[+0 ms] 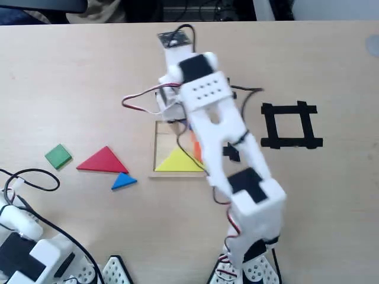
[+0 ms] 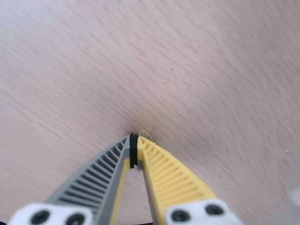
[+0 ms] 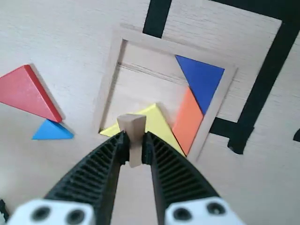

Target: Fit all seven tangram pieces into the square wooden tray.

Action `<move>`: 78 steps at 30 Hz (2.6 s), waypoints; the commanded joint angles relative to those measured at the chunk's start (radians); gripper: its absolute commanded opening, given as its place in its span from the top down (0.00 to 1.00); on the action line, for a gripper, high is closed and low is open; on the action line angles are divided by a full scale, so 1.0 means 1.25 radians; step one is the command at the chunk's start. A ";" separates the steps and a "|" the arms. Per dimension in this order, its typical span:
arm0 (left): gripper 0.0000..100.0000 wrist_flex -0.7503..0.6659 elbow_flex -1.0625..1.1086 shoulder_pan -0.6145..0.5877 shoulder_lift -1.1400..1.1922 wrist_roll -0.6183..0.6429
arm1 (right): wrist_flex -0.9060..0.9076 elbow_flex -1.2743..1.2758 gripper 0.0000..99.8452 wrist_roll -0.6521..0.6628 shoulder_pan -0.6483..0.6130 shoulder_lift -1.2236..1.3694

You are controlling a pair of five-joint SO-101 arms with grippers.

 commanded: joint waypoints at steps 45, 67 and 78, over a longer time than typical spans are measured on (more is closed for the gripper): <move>0.97 -0.007 -0.003 0.009 -0.021 -0.034 | -0.412 0.438 0.99 0.060 0.070 -0.020; 0.97 -0.007 -0.003 0.009 -0.021 -0.034 | -0.427 0.414 0.99 0.059 0.069 0.037; 0.97 -0.007 -0.003 0.009 -0.021 -0.034 | -0.422 0.387 0.99 0.054 0.070 0.077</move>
